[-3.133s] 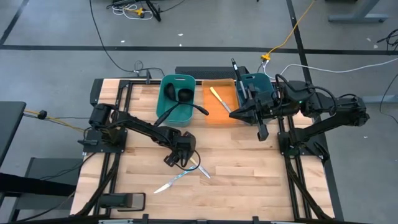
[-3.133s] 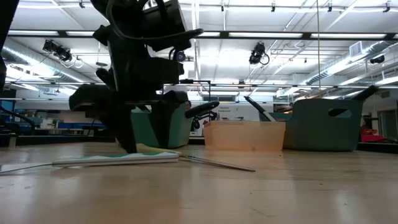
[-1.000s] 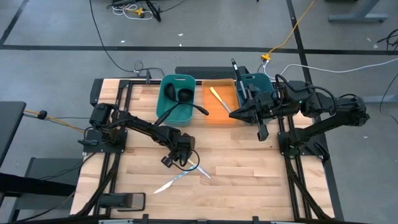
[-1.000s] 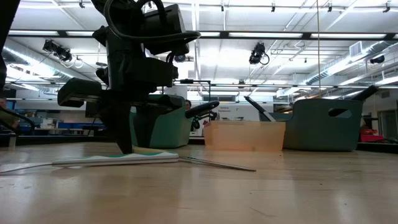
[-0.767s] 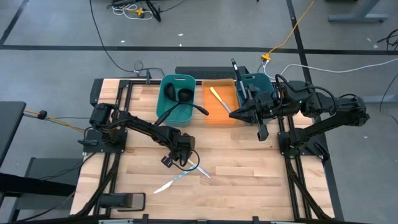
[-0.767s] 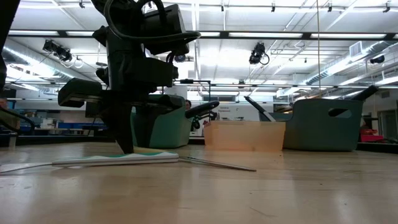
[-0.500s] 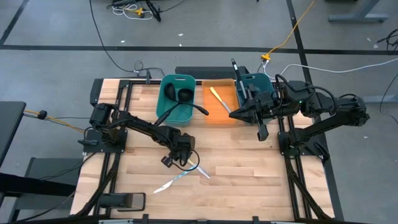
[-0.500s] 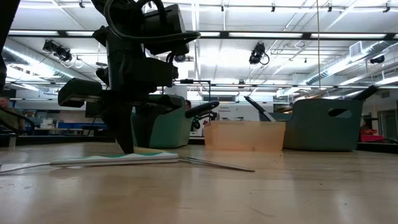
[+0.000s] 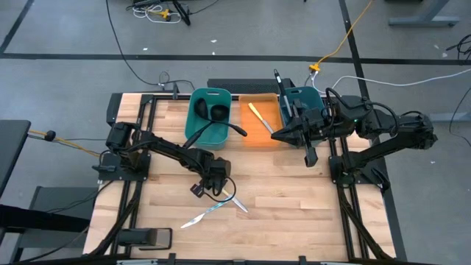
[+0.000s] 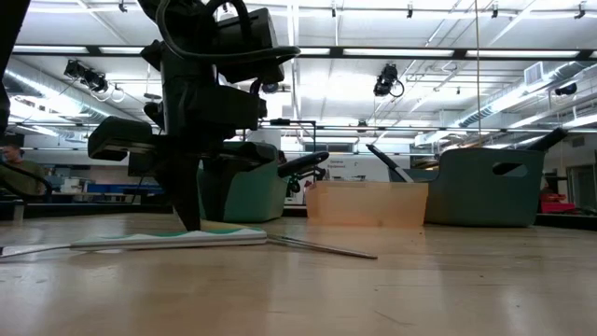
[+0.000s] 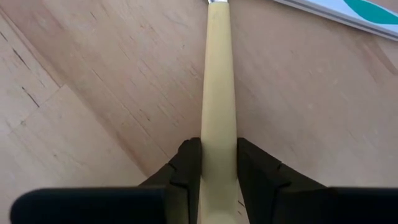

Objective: Pick & Place Kitchen Items
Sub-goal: Put the yellow table knife into the orange bin

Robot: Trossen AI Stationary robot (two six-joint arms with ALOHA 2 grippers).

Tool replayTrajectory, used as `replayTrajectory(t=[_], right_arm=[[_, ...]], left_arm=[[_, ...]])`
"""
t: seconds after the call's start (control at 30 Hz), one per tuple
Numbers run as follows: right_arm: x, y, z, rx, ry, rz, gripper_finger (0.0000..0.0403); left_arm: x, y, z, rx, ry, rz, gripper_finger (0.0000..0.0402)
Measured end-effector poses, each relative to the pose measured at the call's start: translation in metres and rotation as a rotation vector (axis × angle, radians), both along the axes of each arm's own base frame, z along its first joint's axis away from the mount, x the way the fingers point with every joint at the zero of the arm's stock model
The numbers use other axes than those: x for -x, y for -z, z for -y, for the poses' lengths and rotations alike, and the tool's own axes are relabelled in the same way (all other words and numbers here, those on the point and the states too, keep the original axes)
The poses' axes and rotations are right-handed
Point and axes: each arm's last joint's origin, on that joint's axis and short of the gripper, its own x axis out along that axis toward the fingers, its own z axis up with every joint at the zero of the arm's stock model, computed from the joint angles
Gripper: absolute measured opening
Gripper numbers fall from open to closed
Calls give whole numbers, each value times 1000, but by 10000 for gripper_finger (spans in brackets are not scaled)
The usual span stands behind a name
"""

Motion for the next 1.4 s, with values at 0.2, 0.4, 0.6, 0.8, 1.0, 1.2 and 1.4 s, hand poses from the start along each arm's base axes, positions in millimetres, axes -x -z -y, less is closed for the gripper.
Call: replayTrajectory(t=[0.2, 0.4, 0.6, 0.8, 1.0, 1.2, 1.4], right_arm=[[0, 0, 0, 0, 0, 0, 9], [0, 0, 0, 3, -1, 0, 9], [0, 0, 0, 22, -2, 4, 9], [0, 0, 0, 24, -2, 5, 9], [0, -1, 0, 18, -1, 15, 9], [0, -2, 0, 3, -1, 21, 9], [0, -2, 0, -5, 0, 21, 9]], left_arm=[[0, 0, 0, 3, 1, -1, 87], [0, 0, 0, 10, 1, -3, 87], [0, 0, 0, 12, -5, -5, 87], [-1, -1, 0, 8, -8, -6, 87], [-5, -5, 1, 2, -10, 2, 87], [0, -5, 0, -18, -17, -52, 86], [2, -8, 1, 9, -54, -70, 86]])
